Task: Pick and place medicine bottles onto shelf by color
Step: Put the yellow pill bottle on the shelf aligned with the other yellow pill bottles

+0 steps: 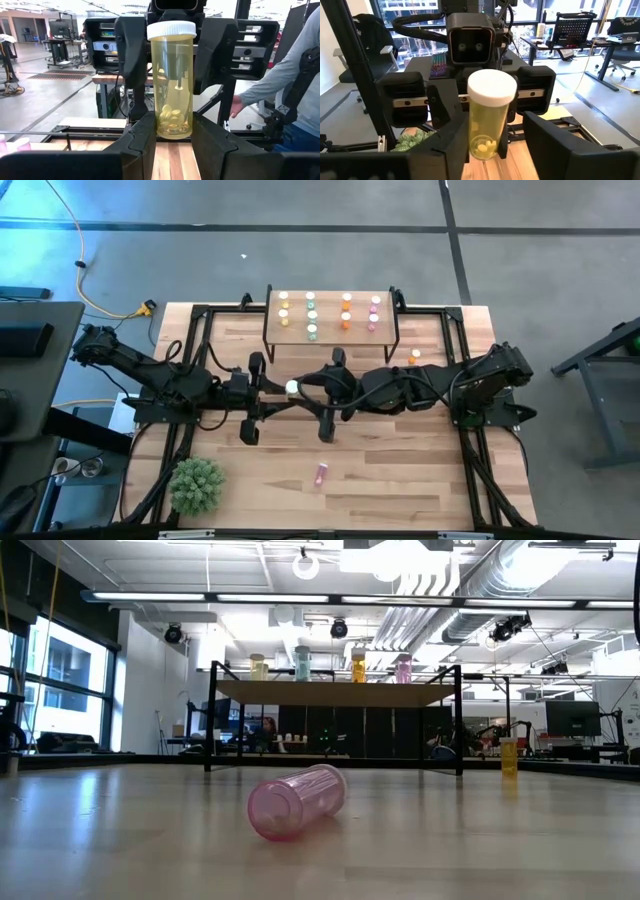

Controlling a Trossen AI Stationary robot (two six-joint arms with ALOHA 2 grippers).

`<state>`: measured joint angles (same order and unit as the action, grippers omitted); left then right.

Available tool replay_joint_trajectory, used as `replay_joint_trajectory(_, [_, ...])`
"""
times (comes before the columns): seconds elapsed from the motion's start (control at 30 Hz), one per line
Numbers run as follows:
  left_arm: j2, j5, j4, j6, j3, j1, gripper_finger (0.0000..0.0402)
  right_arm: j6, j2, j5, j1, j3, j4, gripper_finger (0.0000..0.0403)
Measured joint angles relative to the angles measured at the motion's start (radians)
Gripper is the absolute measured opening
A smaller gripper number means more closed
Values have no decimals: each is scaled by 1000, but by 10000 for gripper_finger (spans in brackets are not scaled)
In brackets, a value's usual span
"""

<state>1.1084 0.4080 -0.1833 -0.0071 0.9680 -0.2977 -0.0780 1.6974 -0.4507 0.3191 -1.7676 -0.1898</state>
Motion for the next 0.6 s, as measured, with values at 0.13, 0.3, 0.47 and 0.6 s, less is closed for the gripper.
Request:
replay_joint_trajectory(0.13, [0, 0, 0, 0, 0, 4, 97, 5, 0, 4, 0, 0, 0, 136])
replay_joint_trajectory(0.3, [0, 5, 0, 2, 0, 4, 97, 15, 0, 6, 0, 0, 0, 91])
replay_joint_trajectory(0.47, [0, 8, 0, 3, 0, 4, 97, 15, 0, 18, -4, 0, 0, 63])
replay_joint_trajectory(0.6, [0, 9, 1, 2, 0, 4, 97, 8, 0, 29, -8, 0, -2, 58])
